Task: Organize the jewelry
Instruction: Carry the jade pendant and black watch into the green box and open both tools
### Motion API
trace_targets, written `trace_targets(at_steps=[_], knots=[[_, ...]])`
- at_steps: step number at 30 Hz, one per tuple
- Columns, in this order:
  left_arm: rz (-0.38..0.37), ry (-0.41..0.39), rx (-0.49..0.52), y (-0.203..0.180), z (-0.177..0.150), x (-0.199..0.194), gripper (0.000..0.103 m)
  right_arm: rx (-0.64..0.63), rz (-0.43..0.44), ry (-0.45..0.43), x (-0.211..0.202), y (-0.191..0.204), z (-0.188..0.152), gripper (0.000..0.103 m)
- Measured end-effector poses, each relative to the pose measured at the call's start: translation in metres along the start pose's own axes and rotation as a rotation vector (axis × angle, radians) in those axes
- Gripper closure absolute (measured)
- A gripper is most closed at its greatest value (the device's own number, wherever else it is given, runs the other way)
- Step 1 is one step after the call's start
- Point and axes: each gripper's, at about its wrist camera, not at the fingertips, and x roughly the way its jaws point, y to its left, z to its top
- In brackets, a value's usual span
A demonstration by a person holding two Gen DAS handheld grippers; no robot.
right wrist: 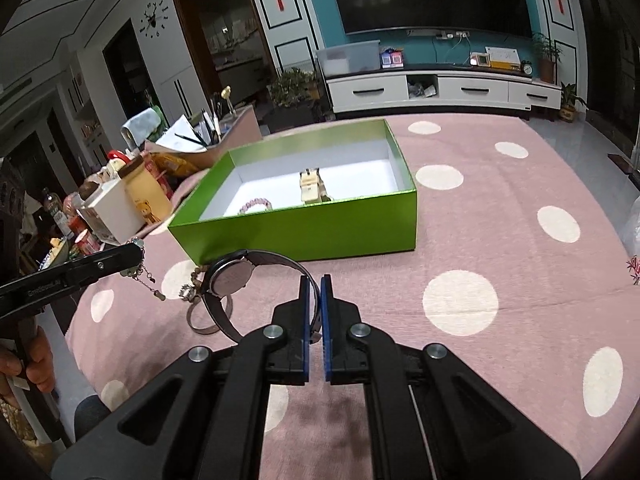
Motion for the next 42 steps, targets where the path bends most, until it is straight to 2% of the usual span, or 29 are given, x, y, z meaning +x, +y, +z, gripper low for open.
trace_targets(at_steps=[21,42], knots=[[0.028,-0.078,0.069,-0.027,0.028,-0.03,0.091,0.015,0.04,-0.126,-0.038,-0.004,0.026,0.099],[0.034,-0.12,0.106,-0.046,0.064,-0.02,0.091,0.009,0.067,-0.19,-0.032,-0.005,0.064,0.099]])
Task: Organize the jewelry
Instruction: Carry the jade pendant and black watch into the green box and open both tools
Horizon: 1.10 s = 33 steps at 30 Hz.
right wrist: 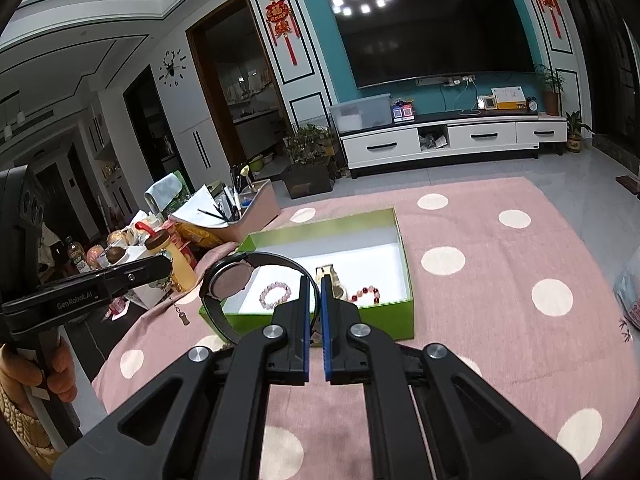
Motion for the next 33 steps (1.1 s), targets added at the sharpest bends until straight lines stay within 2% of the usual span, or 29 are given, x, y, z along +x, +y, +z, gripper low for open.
trace_targets(at_steps=[13,33], knots=[[0.014,-0.001,0.017,0.0,0.019,0.024,0.091,0.007,-0.003,-0.007,0.013,-0.005,0.014,0.099],[0.048,0.018,0.005,0.013,0.046,0.077,0.091,0.017,-0.03,0.025,0.07,-0.016,0.031,0.099]])
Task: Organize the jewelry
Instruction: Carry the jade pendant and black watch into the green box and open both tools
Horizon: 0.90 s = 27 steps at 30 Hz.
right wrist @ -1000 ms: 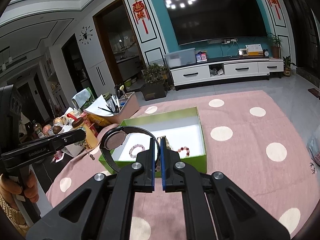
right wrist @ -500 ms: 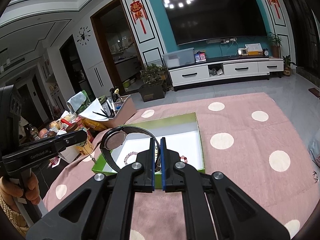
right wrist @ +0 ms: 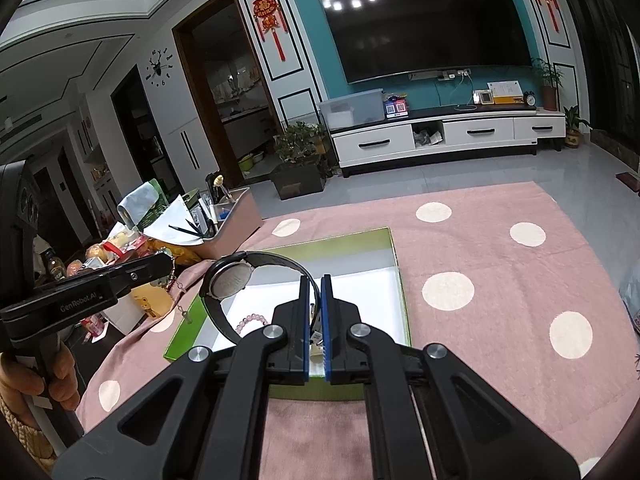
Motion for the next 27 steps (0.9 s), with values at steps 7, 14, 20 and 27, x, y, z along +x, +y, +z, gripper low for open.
trace_targets(at_steps=[7,14,20,27], knots=[[0.016,0.032,-0.015,0.009,0.004,0.024,0.091,-0.01,-0.018,0.024,0.022,0.001,0.001,0.099],[0.03,0.076,-0.037,0.019,0.003,0.053,0.091,-0.027,-0.039,0.067,0.05,0.003,-0.001,0.099],[0.055,0.129,-0.048,0.025,-0.004,0.082,0.091,-0.05,-0.064,0.113,0.076,0.003,-0.004,0.099],[0.096,0.19,-0.026,0.03,-0.015,0.108,0.091,-0.059,-0.088,0.183,0.102,-0.002,-0.014,0.098]])
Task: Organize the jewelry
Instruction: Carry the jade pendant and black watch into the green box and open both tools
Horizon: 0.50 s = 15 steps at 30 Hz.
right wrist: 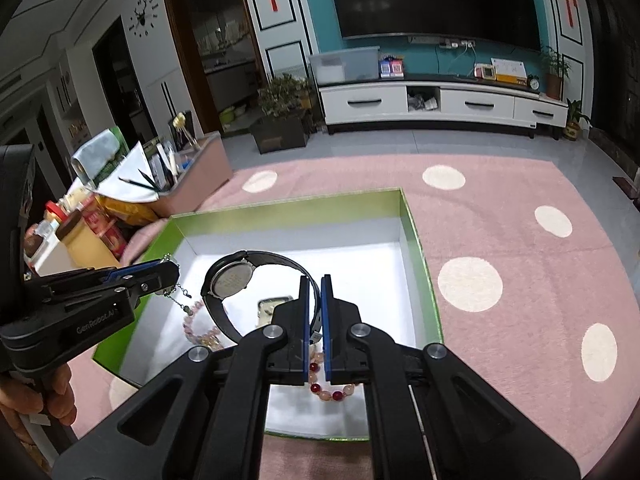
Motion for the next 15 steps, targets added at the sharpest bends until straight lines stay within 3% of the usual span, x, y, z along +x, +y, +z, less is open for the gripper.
trace_targets(at_steps=[11,13,15], knots=[[0.018,0.04,0.017,-0.001,-0.005,0.012,0.091,-0.005,-0.026,0.061,0.014,0.002,-0.003,0.096],[0.019,0.039,0.016,-0.002,-0.005,0.01,0.091,0.004,-0.032,0.063,0.013,0.0,-0.004,0.083],[0.021,0.039,0.016,-0.002,-0.005,0.008,0.089,0.015,-0.041,0.059,0.01,-0.001,-0.005,0.059]])
